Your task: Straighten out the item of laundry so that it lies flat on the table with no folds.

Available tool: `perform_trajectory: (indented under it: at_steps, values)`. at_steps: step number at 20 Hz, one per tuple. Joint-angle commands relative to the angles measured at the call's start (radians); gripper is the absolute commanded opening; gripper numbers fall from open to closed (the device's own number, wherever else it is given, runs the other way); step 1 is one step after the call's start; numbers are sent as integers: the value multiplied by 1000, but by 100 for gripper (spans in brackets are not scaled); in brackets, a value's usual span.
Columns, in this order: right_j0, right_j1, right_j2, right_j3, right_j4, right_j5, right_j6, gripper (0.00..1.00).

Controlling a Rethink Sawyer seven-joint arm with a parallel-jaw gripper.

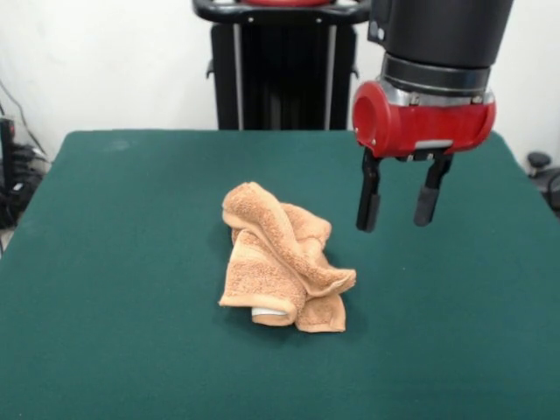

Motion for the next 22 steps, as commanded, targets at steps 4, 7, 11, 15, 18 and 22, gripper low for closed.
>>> perform_trajectory:
  at_steps: [4, 7, 11, 15, 18, 22]
  values:
    - [-35, 128, 128, -34, -44, 63, -149, 100]
    - [-42, 137, 129, -51, -51, 77, -159, 100]
    - [-50, 146, 131, -76, -66, 108, -183, 100]
    - [-63, 148, 140, -89, -77, 120, -208, 100]
    - [-63, 145, 140, -94, -83, 128, -213, 100]
    - [-60, 145, 138, -75, -84, 118, -208, 100]
